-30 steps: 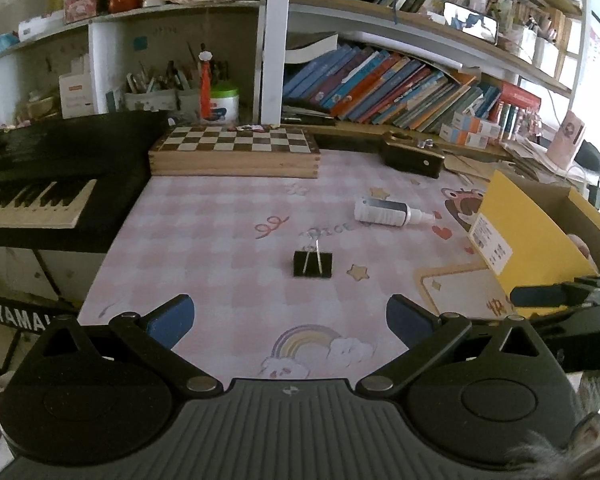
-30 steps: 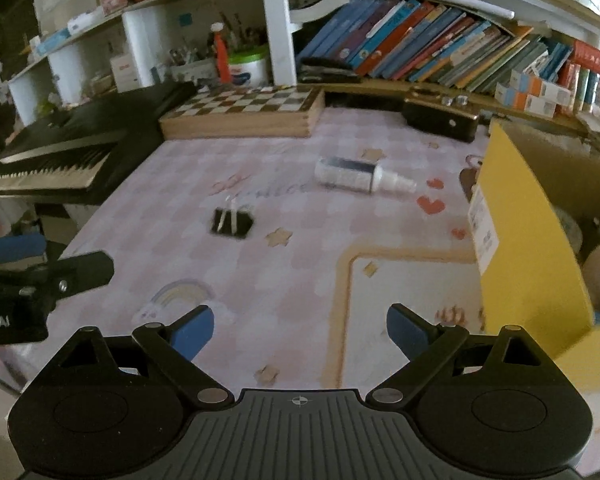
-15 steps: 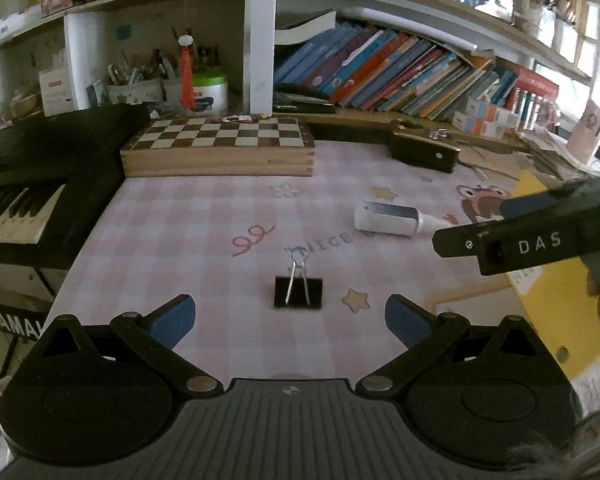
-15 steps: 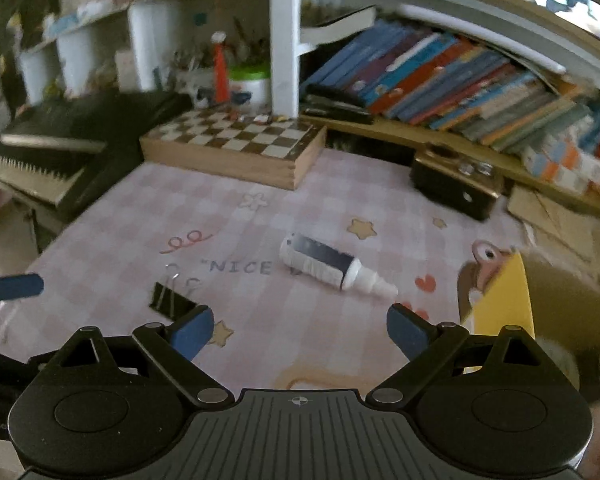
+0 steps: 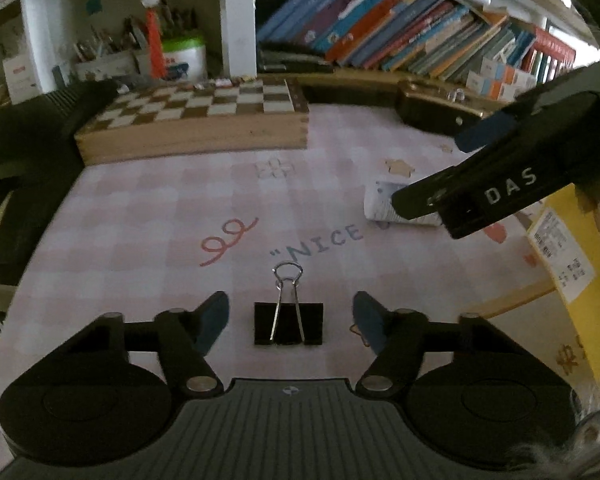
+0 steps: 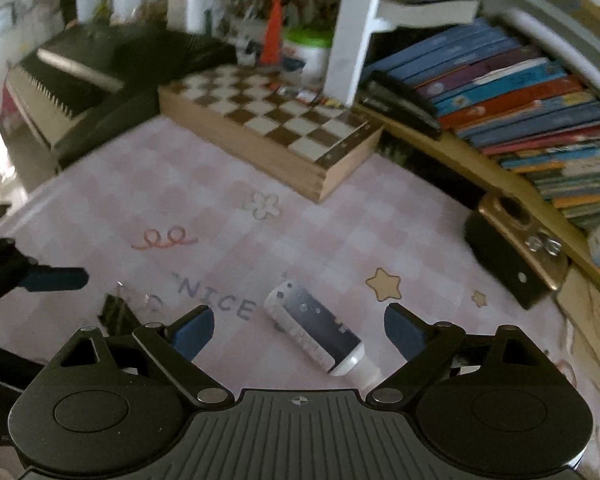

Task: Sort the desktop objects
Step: 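Grasp the black binder clip with the left tool while the right tool grasps the white bottle, then lift the binder clip and bottle and carry both toward the yellow box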

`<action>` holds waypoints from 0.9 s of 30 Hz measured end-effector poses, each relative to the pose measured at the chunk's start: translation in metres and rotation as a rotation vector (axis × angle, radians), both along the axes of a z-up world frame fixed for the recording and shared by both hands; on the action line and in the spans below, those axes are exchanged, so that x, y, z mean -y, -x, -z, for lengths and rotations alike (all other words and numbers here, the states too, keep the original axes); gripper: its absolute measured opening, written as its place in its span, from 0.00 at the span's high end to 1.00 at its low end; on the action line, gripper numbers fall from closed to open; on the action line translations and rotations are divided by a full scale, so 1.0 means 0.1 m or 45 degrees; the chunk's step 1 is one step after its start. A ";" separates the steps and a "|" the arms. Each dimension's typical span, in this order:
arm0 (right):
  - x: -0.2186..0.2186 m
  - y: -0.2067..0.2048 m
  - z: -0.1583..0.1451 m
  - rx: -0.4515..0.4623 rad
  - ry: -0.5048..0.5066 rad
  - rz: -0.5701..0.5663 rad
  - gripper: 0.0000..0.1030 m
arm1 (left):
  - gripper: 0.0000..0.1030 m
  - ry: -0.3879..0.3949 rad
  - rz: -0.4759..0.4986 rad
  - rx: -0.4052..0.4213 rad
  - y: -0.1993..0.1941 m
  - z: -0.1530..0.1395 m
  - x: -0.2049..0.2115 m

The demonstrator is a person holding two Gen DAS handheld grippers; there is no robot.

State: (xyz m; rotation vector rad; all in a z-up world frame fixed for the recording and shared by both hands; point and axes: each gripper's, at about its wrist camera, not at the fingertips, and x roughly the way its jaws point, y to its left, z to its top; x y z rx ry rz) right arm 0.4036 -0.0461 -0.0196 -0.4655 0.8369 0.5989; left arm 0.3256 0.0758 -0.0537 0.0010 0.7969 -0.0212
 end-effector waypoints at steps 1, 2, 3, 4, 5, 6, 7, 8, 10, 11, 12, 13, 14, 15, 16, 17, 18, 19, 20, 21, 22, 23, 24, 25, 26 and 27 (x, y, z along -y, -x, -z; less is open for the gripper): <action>-0.01 -0.03 0.04 -0.011 0.021 -0.017 0.12 | 0.43 -0.001 0.005 -0.012 -0.03 0.02 0.01; -0.02 -0.06 0.09 -0.022 0.044 -0.032 0.12 | 0.44 -0.004 0.010 -0.024 -0.05 0.05 0.03; -0.03 -0.09 0.12 -0.029 0.061 -0.041 0.12 | 0.47 -0.008 0.013 -0.035 -0.07 0.08 0.04; -0.03 -0.12 0.16 -0.038 0.078 -0.048 0.12 | 0.50 -0.014 0.012 -0.044 -0.09 0.10 0.05; -0.02 -0.16 0.20 -0.052 0.093 -0.056 0.12 | 0.52 -0.023 0.004 -0.055 -0.10 0.13 0.05; -0.02 -0.19 0.23 -0.060 0.101 -0.058 0.12 | 0.56 -0.024 -0.005 -0.064 -0.10 0.15 0.05; -0.02 -0.24 0.27 -0.073 0.109 -0.058 0.13 | 0.58 -0.021 -0.012 -0.057 -0.10 0.15 0.04; -0.01 -0.29 0.29 -0.088 0.112 -0.059 0.15 | 0.60 -0.024 -0.021 -0.056 -0.09 0.15 0.04; -0.01 -0.36 0.33 -0.110 0.113 -0.064 0.17 | 0.64 -0.002 -0.026 -0.064 -0.09 0.14 0.01; -0.01 -0.38 0.35 -0.117 0.121 -0.072 0.19 | 0.64 0.020 -0.034 -0.074 -0.09 0.13 -0.01; -0.01 -0.41 0.36 -0.116 0.127 -0.082 0.22 | 0.64 0.044 -0.047 -0.084 -0.10 0.11 -0.03; -0.02 -0.42 0.37 -0.106 0.136 -0.092 0.31 | 0.64 0.067 -0.058 -0.084 -0.08 0.09 -0.06; -0.04 -0.42 0.38 -0.101 0.145 -0.107 0.40 | 0.64 0.084 -0.070 -0.073 -0.06 0.06 -0.08; -0.06 -0.43 0.39 -0.106 0.147 -0.119 0.43 | 0.64 0.097 -0.080 -0.061 -0.04 0.03 -0.09; -0.07 -0.44 0.40 -0.114 0.149 -0.128 0.50 | 0.64 0.110 -0.089 -0.052 -0.01 0.00 -0.12; -0.08 -0.45 0.42 -0.121 0.150 -0.137 0.53 | 0.64 0.127 -0.100 -0.043 0.01 -0.03 -0.14; -0.08 -0.47 0.42 -0.129 0.138 -0.141 0.54 | 0.64 0.139 -0.110 -0.037 0.04 -0.06 -0.16; -0.09 -0.48 0.41 -0.143 0.126 -0.141 0.55 | 0.64 0.149 -0.120 -0.032 0.06 -0.08 -0.18; -0.09 -0.50 0.41 -0.160 0.116 -0.136 0.57 | 0.64 0.164 -0.132 -0.030 0.08 -0.11 -0.21; -0.08 -0.53 0.41 -0.185 0.097 -0.121 0.60 | 0.64 0.181 -0.142 -0.030 0.09 -0.13 -0.23; -0.06 -0.55 0.40 -0.215 0.077 -0.096 0.66 | 0.64 0.196 -0.151 -0.029 0.11 -0.15 -0.25; -0.03 -0.58 0.38 -0.277 0.025 -0.053 0.68 | 0.64 0.208 -0.156 -0.025 0.13 -0.18 -0.27; 0.03 -0.59 0.36 -0.352 -0.049 -0.020 0.68 | 0.64 0.214 -0.157 -0.017 0.15 -0.20 -0.27; 0.07 -0.57 0.34 -0.421 -0.122 -0.004 0.68 | 0.64 0.219 -0.156 -0.008 0.16 -0.23 -0.28; 0.09 -0.52 0.34 -0.441 -0.140 0.000 0.68 | 0.64 0.226 -0.157 -0.001 0.18 -0.25 -0.28; 0.08 -0.48 0.34 -0.432 -0.130 0.000 0.68 | 0.64 0.231 -0.159 0.003 0.19 -0.27 -0.28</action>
